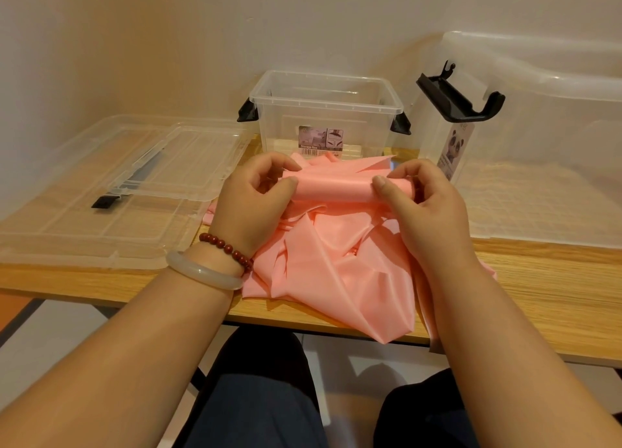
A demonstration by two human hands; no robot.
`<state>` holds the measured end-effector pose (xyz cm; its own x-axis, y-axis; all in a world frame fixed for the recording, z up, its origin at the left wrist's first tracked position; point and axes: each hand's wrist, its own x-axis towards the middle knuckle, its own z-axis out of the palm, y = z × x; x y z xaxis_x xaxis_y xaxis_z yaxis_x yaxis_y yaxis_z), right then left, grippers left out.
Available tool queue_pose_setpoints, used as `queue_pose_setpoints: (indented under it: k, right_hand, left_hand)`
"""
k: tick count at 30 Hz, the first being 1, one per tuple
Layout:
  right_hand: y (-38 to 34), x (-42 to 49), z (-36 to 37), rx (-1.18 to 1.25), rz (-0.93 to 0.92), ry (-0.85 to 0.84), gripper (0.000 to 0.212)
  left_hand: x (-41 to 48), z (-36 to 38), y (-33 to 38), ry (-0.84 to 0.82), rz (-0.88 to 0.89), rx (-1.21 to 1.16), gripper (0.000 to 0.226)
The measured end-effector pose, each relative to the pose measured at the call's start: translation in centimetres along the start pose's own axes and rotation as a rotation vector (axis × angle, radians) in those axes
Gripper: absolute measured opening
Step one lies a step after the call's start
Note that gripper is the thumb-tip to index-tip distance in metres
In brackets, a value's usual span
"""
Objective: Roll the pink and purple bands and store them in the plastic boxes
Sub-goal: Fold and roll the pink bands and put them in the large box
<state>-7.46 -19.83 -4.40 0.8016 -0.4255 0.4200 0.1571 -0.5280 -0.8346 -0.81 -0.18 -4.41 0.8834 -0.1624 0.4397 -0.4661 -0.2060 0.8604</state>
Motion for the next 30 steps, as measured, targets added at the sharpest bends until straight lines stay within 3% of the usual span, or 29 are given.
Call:
queue_pose_setpoints:
  k: [3, 7, 12, 14, 18, 22, 27, 30]
  right_hand:
    - [0.0, 0.0, -0.1, -0.031, 0.021, -0.023, 0.016]
    - [-0.1, -0.1, -0.1, -0.035, 0.037, -0.040, 0.016]
    - [-0.2, -0.1, -0.2, -0.018, 0.041, -0.033, 0.016]
    - [-0.2, -0.1, -0.4, 0.002, 0.023, -0.011, 0.016]
    - [-0.2, 0.0, -0.6, 0.010, -0.024, 0.053, 0.015]
    - [-0.3, 0.0, -0.4, 0.040, -0.018, 0.087, 0.016]
    - [-1.2, 0.2, -0.3, 0.145, 0.030, 0.030, 0.017]
    - [-1.9, 0.6, -0.7, 0.165, 0.071, -0.069, 0.035]
  left_hand:
    - [0.1, 0.2, -0.1, -0.044, 0.004, 0.041, 0.020]
    - [0.8, 0.2, 1.1, -0.058, 0.149, 0.235, 0.024]
    - [3.3, -0.1, 3.5, -0.445, -0.018, 0.425, 0.024]
    - [3.5, -0.1, 3.5, -0.490, 0.008, 0.495, 0.023]
    - [2.5, -0.4, 2.8, -0.562, 0.020, 0.381, 0.021]
    - [2.1, -0.4, 1.7, -0.484, 0.071, 0.407, 0.032]
    - [2.4, -0.4, 2.0, -0.357, 0.127, 0.354, 0.021]
    - [2.8, -0.4, 2.3, -0.328, 0.178, 0.345, 0.023]
